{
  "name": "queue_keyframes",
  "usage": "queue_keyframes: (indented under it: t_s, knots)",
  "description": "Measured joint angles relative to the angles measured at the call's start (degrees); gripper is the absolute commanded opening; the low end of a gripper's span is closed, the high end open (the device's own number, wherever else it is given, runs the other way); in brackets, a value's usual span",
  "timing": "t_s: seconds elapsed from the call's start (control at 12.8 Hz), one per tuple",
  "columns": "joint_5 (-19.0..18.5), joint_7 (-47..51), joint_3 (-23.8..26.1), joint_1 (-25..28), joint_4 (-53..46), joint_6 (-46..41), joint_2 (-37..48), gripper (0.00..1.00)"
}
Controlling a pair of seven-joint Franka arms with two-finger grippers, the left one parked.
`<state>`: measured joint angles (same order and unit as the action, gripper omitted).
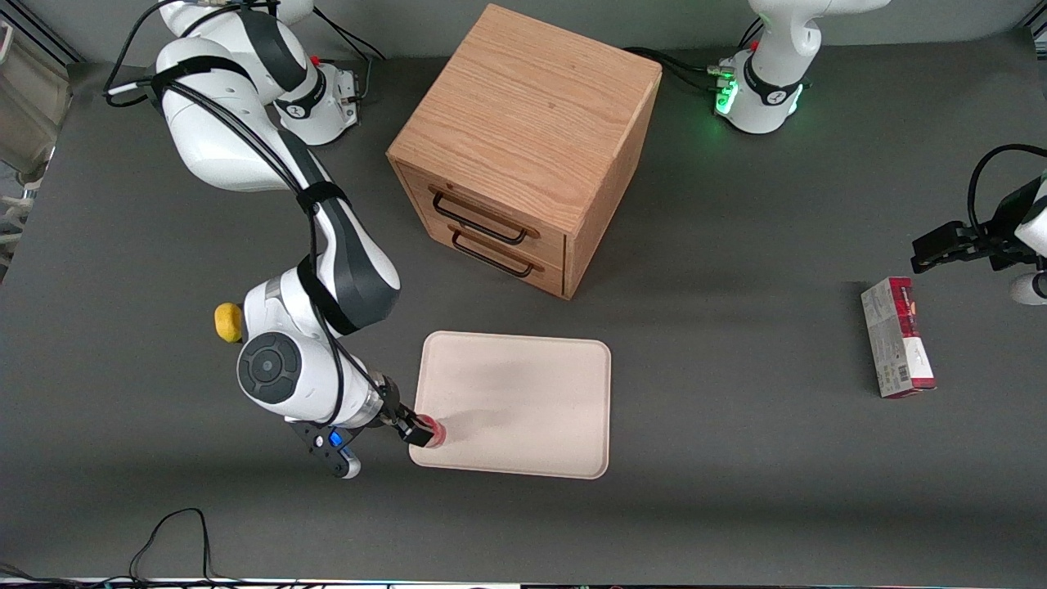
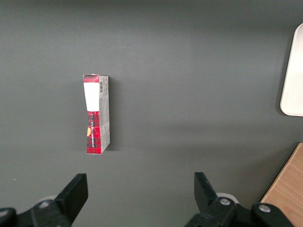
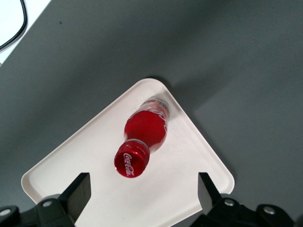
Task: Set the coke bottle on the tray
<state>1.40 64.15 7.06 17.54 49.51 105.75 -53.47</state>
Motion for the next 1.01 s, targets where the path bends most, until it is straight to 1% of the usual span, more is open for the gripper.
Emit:
queue_keyframes:
  t_s: [0.86, 1.01]
  knots:
    - [-0.18, 0.01, -0.10, -0.11, -1.00, -0.23, 0.10, 1.00]
    - [-0.32, -2.47, -0.18, -0.54, -1.09, -2.75, 1.00, 1.00]
